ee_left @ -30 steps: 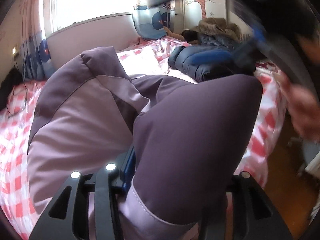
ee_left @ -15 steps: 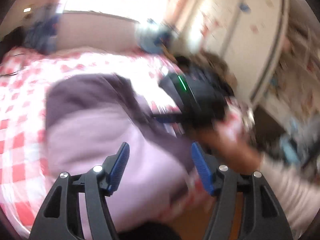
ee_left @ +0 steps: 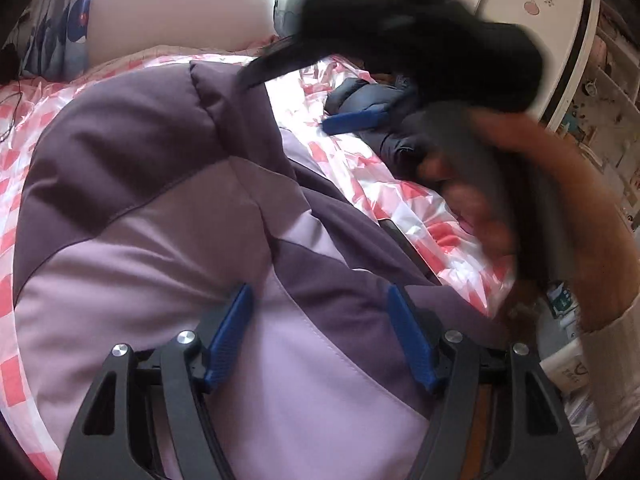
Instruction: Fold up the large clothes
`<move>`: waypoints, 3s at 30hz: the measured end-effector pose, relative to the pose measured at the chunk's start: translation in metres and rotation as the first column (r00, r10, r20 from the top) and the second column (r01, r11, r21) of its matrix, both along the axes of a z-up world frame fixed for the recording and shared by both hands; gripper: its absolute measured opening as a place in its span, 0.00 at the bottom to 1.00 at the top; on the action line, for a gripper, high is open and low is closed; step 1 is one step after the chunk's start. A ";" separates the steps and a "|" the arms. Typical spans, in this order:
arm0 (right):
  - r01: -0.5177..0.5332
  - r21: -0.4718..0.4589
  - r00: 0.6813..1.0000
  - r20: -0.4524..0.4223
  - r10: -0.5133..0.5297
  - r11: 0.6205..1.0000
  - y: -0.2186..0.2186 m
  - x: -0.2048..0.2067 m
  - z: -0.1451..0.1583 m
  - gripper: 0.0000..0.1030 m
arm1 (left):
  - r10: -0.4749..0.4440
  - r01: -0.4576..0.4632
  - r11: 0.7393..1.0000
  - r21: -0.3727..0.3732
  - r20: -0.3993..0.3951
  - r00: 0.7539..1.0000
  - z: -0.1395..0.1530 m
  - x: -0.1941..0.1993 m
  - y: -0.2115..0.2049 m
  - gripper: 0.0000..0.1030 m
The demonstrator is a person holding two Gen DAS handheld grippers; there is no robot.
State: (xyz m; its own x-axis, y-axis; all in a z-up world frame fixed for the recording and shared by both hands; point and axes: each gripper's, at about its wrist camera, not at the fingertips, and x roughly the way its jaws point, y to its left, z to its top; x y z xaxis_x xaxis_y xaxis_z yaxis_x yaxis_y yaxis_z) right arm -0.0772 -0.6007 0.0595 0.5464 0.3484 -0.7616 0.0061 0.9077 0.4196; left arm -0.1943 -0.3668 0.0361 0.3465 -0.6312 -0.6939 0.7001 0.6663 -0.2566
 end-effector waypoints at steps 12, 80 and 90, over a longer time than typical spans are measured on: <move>0.146 0.197 0.986 0.053 -0.159 0.969 -0.032 -0.010 -0.091 0.94 | -0.044 0.043 0.999 0.023 0.049 0.998 -0.016 0.013 0.006 0.66; -0.081 0.249 0.995 -0.036 0.093 0.965 0.302 0.110 -0.119 0.94 | 0.635 -0.634 0.772 -0.042 0.084 0.768 0.010 0.100 0.371 0.94; -0.085 -0.049 0.967 0.237 0.094 0.995 0.303 0.062 -0.008 0.94 | 0.634 -0.636 0.772 -0.015 0.100 0.767 0.005 0.111 0.372 0.94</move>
State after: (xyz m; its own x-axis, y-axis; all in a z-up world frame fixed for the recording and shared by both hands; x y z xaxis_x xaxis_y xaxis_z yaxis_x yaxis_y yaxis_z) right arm -0.0151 -0.2976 0.0516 0.6817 0.3770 -0.6271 -0.1718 0.9155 0.3637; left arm -0.0835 0.0051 0.0412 0.7271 -0.2313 -0.6464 0.1357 0.9714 -0.1950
